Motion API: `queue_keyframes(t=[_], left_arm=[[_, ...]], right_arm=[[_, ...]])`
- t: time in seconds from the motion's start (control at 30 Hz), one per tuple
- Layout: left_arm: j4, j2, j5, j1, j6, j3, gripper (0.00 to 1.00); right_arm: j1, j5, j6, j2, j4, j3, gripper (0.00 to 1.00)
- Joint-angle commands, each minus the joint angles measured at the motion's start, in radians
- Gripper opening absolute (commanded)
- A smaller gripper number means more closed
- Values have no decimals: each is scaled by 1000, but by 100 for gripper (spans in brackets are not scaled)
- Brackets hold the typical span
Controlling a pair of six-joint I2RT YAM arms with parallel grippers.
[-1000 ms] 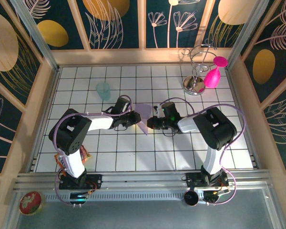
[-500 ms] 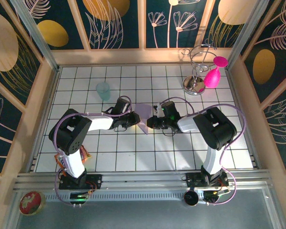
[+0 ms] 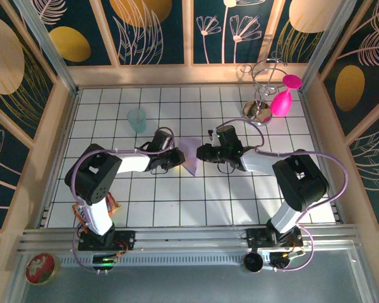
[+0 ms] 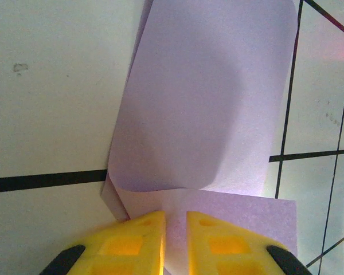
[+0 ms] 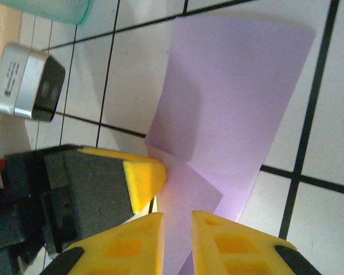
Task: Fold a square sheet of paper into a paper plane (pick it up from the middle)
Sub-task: Third fold the triangle at the center of the table.
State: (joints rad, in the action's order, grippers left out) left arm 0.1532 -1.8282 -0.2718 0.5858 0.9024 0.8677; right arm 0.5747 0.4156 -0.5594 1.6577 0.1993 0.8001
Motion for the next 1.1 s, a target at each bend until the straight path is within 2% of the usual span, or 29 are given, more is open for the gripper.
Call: queue_keyframes(t=[0.0,0.2,0.47,1.07], left_arm=[[-38,-30,27,4,13,-22,18],[-34,-32,25,3,13,-22,16],[-32,-28,22,2,13,-30,11],[-32,-33,25,4,17,-41,4]], right_arm=[[43,17,0,-5,-70,43,16],[98,54,17,66,-111,117,7],[119,78,30,150,-129,162,2],[123,60,68,228,-174,201,1]])
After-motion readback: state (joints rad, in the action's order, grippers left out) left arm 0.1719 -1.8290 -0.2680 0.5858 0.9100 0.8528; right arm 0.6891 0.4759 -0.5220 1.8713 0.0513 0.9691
